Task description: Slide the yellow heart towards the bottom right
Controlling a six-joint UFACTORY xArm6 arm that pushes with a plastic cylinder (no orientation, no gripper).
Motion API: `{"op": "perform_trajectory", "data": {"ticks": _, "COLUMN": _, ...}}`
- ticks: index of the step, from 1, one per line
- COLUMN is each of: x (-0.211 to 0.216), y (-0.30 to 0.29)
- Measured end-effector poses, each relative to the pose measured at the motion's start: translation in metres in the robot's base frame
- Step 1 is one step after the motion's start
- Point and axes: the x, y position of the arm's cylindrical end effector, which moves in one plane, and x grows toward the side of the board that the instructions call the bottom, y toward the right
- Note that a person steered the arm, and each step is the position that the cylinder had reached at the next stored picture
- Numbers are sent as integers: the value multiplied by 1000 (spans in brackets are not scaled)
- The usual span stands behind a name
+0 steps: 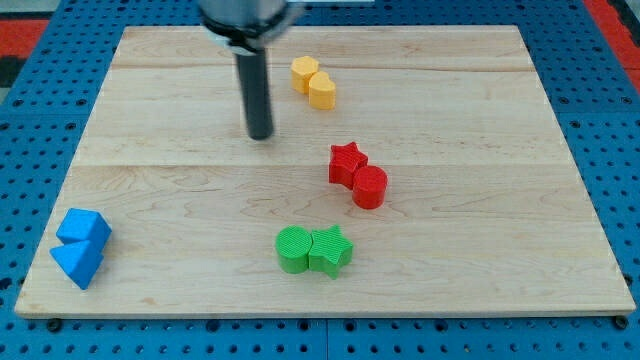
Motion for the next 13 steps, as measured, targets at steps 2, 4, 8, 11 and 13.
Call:
{"op": "perform_trajectory", "data": {"ticks": 2, "x": -76, "y": 75}}
{"op": "perform_trajectory", "data": {"ticks": 4, "x": -45, "y": 134}}
{"op": "perform_trajectory", "data": {"ticks": 8, "x": 11, "y": 157}}
{"op": "perform_trajectory", "data": {"ticks": 11, "x": 44, "y": 225}}
{"op": "perform_trajectory", "data": {"ticks": 13, "x": 75, "y": 254}}
